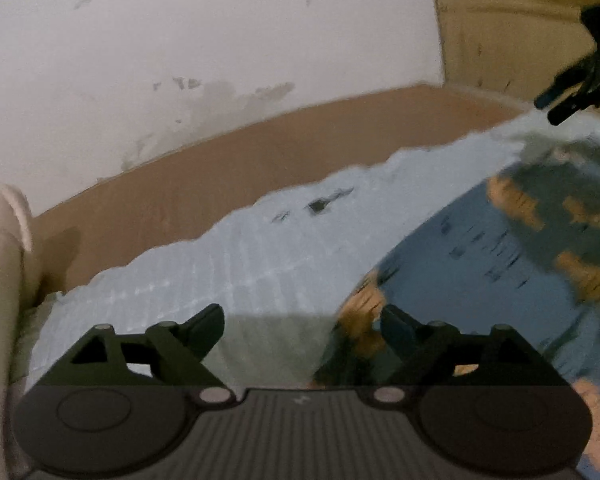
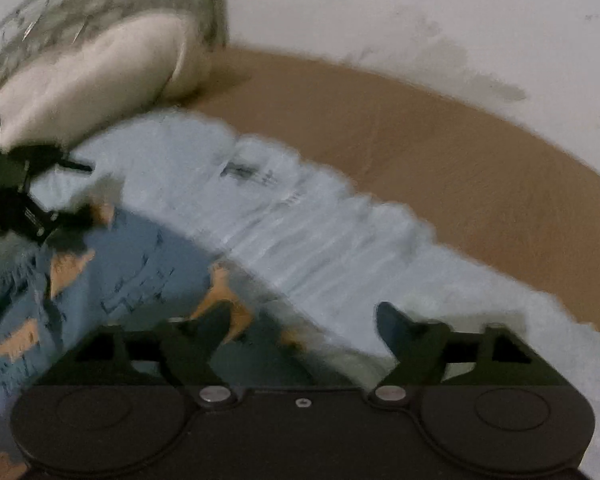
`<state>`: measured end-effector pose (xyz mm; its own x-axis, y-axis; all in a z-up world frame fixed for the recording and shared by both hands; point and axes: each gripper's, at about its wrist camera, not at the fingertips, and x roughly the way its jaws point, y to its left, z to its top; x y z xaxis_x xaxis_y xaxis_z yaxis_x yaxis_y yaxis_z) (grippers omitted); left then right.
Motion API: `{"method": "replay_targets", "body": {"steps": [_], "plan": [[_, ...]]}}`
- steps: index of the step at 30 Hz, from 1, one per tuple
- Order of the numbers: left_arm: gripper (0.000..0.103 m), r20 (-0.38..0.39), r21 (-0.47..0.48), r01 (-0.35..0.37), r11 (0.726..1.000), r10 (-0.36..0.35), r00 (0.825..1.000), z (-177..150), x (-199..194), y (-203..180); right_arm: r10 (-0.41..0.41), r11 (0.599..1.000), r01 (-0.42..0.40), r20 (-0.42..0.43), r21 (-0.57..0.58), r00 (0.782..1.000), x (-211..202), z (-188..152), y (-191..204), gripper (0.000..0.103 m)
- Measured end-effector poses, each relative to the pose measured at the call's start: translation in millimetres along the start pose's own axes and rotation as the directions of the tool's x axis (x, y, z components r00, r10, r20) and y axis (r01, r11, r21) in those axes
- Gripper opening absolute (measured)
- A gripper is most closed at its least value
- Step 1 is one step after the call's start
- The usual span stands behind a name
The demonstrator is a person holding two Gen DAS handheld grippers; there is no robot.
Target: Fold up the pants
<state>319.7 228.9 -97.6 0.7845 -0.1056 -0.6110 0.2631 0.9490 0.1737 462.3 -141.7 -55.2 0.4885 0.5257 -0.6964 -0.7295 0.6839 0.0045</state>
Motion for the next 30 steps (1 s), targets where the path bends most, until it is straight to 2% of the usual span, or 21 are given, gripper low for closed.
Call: {"method": "replay_targets", "body": {"steps": [2,4,8,12,14,17,18,19,20,21,24,28,30], "plan": [[0.094,0.015,-0.014,0.073,0.997,-0.073,0.997,11,-5,-19,-0.053,0.996,0.052,0.022,0.069,0.998,-34,-8,-30,0.083],[0.096,0.025,0.002,0.150,0.989,-0.150,0.988,24,-3,-43,-0.135,0.977,0.131,0.010,0.168,0.991,-66,-27,-67,0.083],[0.096,0.033,0.046,0.296,0.954,-0.297,0.954,48,10,-105,-0.238,0.910,0.253,-0.087,0.328,0.967,-109,-85,-128,0.083],[0.096,0.011,0.057,0.366,0.929,-0.367,0.930,67,29,-145,-0.215,0.849,0.251,-0.130,0.465,0.968,-119,-136,-160,0.079],[0.096,-0.006,0.056,0.378,0.924,-0.378,0.926,68,34,-157,-0.207,0.828,0.245,-0.131,0.505,0.969,-115,-149,-166,0.075],[0.096,-0.038,0.028,0.405,0.914,-0.404,0.914,70,48,-167,-0.192,0.817,0.248,-0.160,0.521,0.968,-99,-162,-171,0.068],[0.096,-0.049,0.018,0.416,0.909,-0.415,0.909,71,53,-170,-0.190,0.826,0.246,-0.161,0.508,0.969,-96,-163,-169,0.064],[0.096,-0.056,0.010,0.424,0.906,-0.423,0.904,69,58,-174,-0.190,0.840,0.242,-0.154,0.486,0.970,-96,-166,-166,0.047],[0.096,-0.060,0.002,0.433,0.901,-0.432,0.900,67,62,-179,-0.191,0.847,0.240,-0.150,0.473,0.970,-95,-166,-165,0.022],[0.096,-0.061,-0.004,0.443,0.896,-0.442,0.895,66,64,-181,-0.186,0.847,0.232,-0.143,0.478,0.972,-97,-166,-168,0.013],[0.097,-0.064,-0.003,0.448,0.894,-0.448,0.892,63,64,-188,-0.220,0.851,0.256,-0.131,0.458,0.967,-106,-156,-181,0.002],[0.098,-0.080,-0.020,0.429,0.903,-0.429,0.900,61,73,-193,-0.325,0.840,0.337,-0.104,0.426,0.940,-107,-141,-188,0.002],[0.098,-0.089,-0.027,0.406,0.914,-0.407,0.909,59,76,-192,-0.325,0.844,0.349,-0.129,0.406,0.937,-94,-140,-182,0.003]]}}
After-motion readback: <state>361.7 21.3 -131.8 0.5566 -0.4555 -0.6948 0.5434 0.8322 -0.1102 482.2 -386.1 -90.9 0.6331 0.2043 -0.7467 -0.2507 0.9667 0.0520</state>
